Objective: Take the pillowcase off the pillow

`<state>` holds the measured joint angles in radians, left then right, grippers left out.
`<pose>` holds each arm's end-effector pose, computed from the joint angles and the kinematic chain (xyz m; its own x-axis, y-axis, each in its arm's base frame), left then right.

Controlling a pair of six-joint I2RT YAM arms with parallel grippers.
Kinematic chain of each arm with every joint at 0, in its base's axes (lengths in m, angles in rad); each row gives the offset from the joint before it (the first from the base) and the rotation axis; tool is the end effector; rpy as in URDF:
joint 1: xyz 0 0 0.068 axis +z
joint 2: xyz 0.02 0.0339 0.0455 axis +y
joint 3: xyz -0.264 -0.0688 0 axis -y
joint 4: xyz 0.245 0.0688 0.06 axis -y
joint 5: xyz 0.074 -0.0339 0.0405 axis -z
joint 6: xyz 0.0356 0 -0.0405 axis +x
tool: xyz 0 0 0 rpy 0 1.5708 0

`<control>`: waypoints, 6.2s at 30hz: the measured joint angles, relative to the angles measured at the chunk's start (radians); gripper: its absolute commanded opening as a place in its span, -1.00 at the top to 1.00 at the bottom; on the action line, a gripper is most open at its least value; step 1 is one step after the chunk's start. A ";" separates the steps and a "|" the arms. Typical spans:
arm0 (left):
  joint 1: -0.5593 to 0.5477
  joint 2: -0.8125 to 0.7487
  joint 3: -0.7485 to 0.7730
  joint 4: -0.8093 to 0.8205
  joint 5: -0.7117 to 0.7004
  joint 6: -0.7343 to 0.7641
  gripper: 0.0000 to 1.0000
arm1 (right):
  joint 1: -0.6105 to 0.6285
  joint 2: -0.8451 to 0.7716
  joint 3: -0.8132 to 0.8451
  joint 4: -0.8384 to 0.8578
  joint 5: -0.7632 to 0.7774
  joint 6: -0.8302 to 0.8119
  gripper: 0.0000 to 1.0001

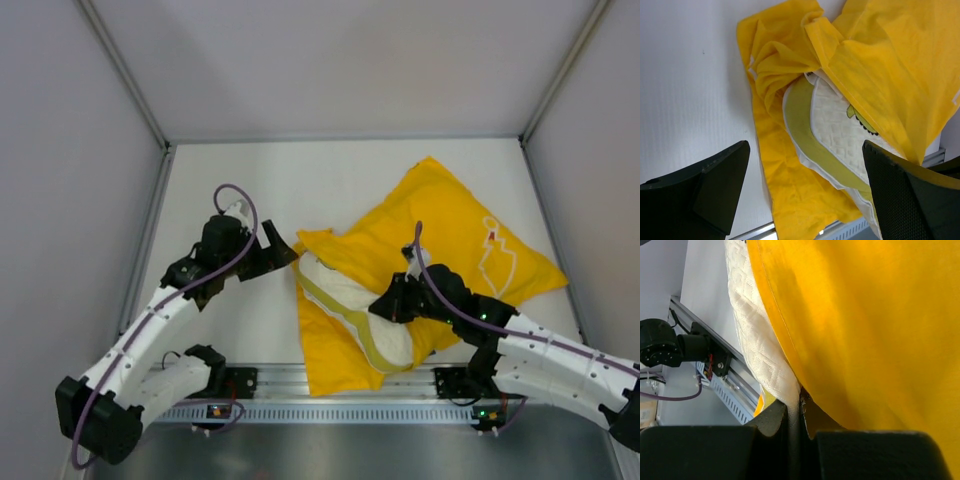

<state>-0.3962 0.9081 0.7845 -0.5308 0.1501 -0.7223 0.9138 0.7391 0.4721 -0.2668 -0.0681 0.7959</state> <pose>0.1776 -0.0801 0.2845 -0.7459 -0.3965 -0.5351 -0.0028 0.8053 -0.5928 0.1027 0.1371 0.2288 -0.8074 0.1203 -0.5776 -0.3557 0.6817 0.6393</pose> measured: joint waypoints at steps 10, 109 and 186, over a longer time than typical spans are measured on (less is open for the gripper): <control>-0.353 0.028 0.001 0.040 -0.050 -0.096 -0.90 | -0.055 0.271 0.127 0.061 -0.013 -0.043 1.00; -0.529 -0.365 -0.106 -0.068 -0.302 -0.265 1.00 | -0.049 0.184 0.111 -0.019 0.308 -0.092 1.00; -0.529 -0.399 -0.169 -0.069 -0.296 -0.266 1.00 | 0.367 0.474 0.324 -0.064 0.649 0.037 1.00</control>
<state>-0.9257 0.5087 0.6155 -0.6003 -0.1463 -0.9886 1.2808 1.2133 0.7963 -0.3305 0.5812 0.8333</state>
